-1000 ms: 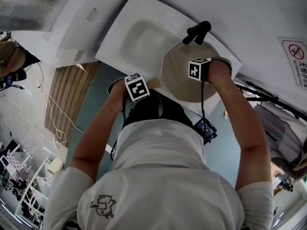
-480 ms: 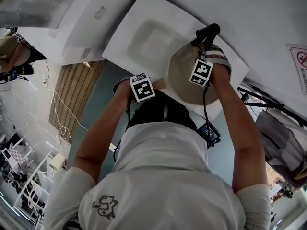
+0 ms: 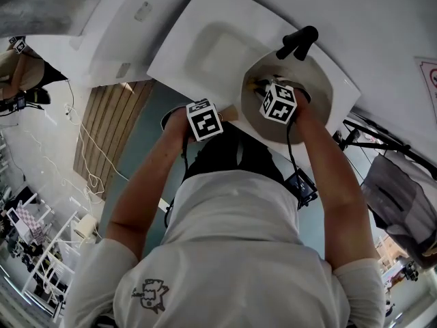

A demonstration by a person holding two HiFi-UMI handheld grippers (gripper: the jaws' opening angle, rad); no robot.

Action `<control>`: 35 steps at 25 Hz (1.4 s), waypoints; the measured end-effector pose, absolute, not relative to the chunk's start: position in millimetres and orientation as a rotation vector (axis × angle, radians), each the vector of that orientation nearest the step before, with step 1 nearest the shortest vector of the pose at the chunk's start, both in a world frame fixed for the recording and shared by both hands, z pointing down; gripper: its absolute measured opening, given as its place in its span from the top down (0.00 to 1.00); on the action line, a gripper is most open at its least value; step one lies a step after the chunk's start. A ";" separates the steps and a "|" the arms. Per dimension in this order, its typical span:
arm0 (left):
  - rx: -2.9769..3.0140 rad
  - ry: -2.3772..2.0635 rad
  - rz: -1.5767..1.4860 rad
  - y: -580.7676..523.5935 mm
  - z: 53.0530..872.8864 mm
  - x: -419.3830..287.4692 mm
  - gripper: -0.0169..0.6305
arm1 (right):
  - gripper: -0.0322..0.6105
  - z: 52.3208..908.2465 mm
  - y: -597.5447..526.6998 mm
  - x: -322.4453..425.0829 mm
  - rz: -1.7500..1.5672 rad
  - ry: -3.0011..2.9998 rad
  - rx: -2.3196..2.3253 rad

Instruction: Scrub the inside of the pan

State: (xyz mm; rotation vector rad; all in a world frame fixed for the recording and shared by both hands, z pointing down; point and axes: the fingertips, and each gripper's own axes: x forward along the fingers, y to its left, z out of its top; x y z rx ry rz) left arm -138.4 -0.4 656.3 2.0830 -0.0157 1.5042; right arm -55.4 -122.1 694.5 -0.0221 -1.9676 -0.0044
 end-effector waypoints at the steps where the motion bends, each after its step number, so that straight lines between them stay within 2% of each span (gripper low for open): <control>1: 2.082 -0.017 1.503 0.4 656.6 -138.7 0.76 | 0.85 692.4 -106.1 -57.7 0.086 -1.993 -0.085; 5: 2.067 -0.019 1.509 2.3 658.4 -138.7 0.76 | 0.84 687.4 -48.0 -48.4 0.378 -1.946 -0.338; 9: 2.061 -0.042 1.521 2.4 659.5 -135.6 0.76 | 0.85 680.6 -3.7 6.8 0.527 -1.611 -0.546; 14: 2.051 -0.075 1.588 0.8 664.8 -131.7 0.76 | 0.85 684.7 -0.7 102.2 0.424 -1.136 -0.554; 19: 2.055 -0.048 1.574 0.6 663.9 -130.3 0.76 | 0.84 710.5 -68.3 150.0 0.088 -0.987 -0.356; 28: 2.043 -0.025 1.544 1.3 662.5 -122.4 0.77 | 0.85 696.3 -197.0 102.7 -0.277 -1.235 0.190; 35: 2.026 0.009 1.528 2.7 662.1 -124.7 0.77 | 0.84 702.7 -198.7 24.8 -0.373 -1.549 0.238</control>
